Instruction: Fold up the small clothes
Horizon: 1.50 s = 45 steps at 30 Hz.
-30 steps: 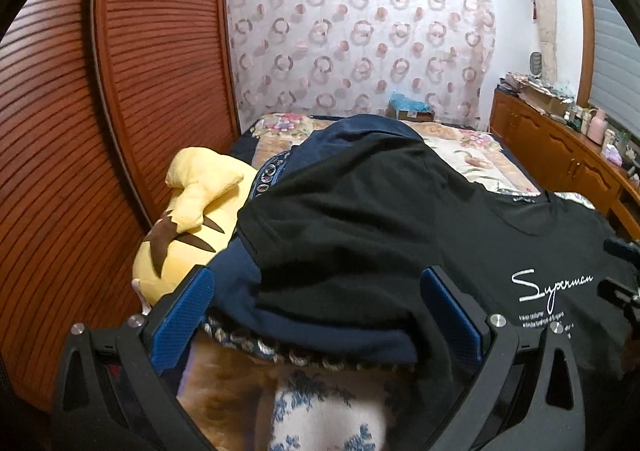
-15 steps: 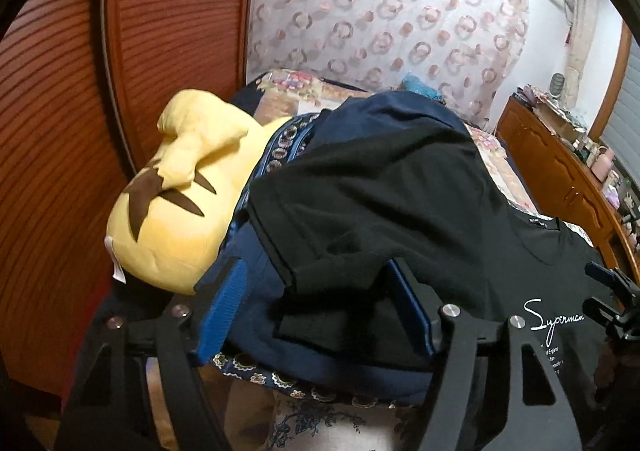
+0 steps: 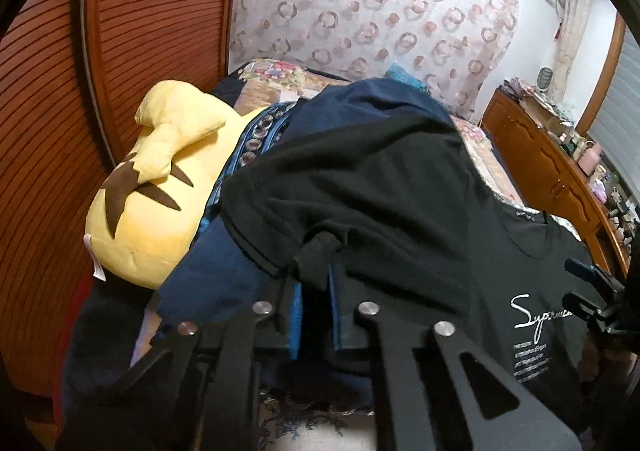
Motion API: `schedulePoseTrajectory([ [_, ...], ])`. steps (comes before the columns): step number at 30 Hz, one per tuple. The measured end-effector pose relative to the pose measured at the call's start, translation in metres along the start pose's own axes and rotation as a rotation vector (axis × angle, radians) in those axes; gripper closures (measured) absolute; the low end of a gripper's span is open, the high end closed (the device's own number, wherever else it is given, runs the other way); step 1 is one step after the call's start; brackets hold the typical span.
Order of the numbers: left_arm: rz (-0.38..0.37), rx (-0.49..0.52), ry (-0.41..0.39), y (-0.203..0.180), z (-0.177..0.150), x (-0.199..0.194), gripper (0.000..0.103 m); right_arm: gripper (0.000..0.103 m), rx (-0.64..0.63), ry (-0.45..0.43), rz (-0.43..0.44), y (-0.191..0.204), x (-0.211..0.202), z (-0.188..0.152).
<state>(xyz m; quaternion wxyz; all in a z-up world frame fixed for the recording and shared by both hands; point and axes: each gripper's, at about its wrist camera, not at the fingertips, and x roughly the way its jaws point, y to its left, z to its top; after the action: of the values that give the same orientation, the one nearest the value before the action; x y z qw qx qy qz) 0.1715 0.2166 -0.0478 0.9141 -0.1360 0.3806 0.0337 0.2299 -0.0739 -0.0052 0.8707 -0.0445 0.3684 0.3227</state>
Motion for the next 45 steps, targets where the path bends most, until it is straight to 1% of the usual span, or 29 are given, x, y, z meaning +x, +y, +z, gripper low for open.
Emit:
schedulePoseTrajectory([
  [6, -0.052, 0.091, -0.050, -0.035, 0.023, -0.017, 0.100, 0.000, 0.017, -0.011, -0.027, -0.010, -0.009, 0.000],
  [10, -0.103, 0.160, -0.080, -0.067, 0.041, -0.027, 0.100, 0.000, 0.030, -0.031, -0.049, -0.016, -0.017, 0.001],
  [14, -0.151, 0.244, -0.063, -0.104, 0.043, -0.026, 0.100, 0.000, 0.041, -0.049, -0.068, -0.022, -0.027, 0.000],
  [16, -0.157, 0.284, -0.042, -0.120, 0.039, -0.021, 0.096, 0.000, 0.046, -0.055, -0.076, -0.024, -0.030, -0.001],
  [18, -0.159, 0.294, -0.023, -0.126, 0.036, -0.017, 0.090, 0.000, 0.049, -0.055, -0.083, -0.026, -0.031, -0.003],
  [19, -0.165, 0.291, -0.011, -0.126, 0.034, -0.016, 0.086, 0.000, 0.047, -0.054, -0.085, -0.025, -0.032, -0.004],
  [21, -0.173, 0.283, -0.007, -0.124, 0.031, -0.018, 0.083, 0.000, 0.041, -0.049, -0.089, -0.023, -0.031, -0.004],
  [22, -0.170, 0.280, -0.011, -0.123, 0.029, -0.021, 0.080, 0.000, 0.037, -0.047, -0.090, -0.022, -0.030, -0.004],
  [23, -0.167, 0.277, -0.015, -0.120, 0.030, -0.024, 0.073, 0.000, 0.034, -0.045, -0.089, -0.021, -0.029, -0.003],
  [27, -0.157, 0.253, -0.050, -0.102, 0.029, -0.039, 0.063, 0.000, 0.020, -0.044, -0.077, -0.016, -0.021, 0.006],
  [28, -0.153, 0.249, -0.057, -0.102, 0.029, -0.039, 0.059, 0.000, 0.015, -0.044, -0.070, -0.014, -0.019, 0.008],
  [29, -0.142, 0.237, -0.068, -0.094, 0.029, -0.044, 0.051, 0.000, 0.009, -0.045, -0.060, -0.012, -0.017, 0.011],
  [30, -0.135, 0.231, -0.073, -0.091, 0.029, -0.044, 0.047, 0.000, -0.002, -0.048, -0.043, -0.008, -0.014, 0.015],
  [32, -0.120, 0.215, -0.081, -0.079, 0.027, -0.046, 0.046, 0.002, -0.019, -0.048, -0.012, -0.002, -0.007, 0.020],
  [41, -0.050, 0.162, -0.097, -0.044, 0.017, -0.047, 0.041, 0.025, -0.130, -0.020, 0.173, 0.050, 0.036, 0.045],
  [44, -0.036, 0.146, -0.107, -0.035, 0.015, -0.049, 0.037, 0.031, -0.162, -0.023, 0.243, 0.068, 0.045, 0.051],
  [45, -0.032, 0.142, -0.109, -0.033, 0.014, -0.050, 0.036, 0.032, -0.177, -0.022, 0.265, 0.076, 0.049, 0.054],
])
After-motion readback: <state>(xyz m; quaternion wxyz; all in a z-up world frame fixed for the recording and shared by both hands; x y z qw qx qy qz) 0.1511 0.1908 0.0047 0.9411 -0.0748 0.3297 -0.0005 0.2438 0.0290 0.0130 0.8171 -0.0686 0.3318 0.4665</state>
